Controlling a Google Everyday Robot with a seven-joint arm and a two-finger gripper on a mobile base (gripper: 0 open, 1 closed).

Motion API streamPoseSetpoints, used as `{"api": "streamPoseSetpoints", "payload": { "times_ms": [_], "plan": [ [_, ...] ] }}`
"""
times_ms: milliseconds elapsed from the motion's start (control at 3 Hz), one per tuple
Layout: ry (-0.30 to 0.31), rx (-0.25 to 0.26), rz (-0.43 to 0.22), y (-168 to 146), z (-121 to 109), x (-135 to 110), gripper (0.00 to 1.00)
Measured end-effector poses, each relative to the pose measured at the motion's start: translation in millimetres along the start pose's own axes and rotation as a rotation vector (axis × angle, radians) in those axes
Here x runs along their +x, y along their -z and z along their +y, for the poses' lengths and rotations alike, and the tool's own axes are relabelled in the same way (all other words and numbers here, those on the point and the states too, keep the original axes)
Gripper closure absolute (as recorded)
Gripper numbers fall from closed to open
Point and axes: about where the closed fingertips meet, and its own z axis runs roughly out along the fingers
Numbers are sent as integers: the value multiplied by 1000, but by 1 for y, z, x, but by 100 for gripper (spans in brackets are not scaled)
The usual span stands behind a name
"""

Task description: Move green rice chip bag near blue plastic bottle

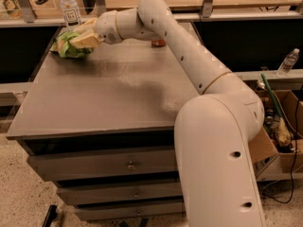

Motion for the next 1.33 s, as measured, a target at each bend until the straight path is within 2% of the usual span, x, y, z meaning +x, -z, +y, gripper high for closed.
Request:
{"api": "streamPoseSetpoints", "payload": {
  "times_ms": [1000, 1333],
  "plan": [
    [-11, 12, -11, 4, -5, 4, 13],
    [-11, 7, -12, 0, -3, 4, 0]
  ]
}}
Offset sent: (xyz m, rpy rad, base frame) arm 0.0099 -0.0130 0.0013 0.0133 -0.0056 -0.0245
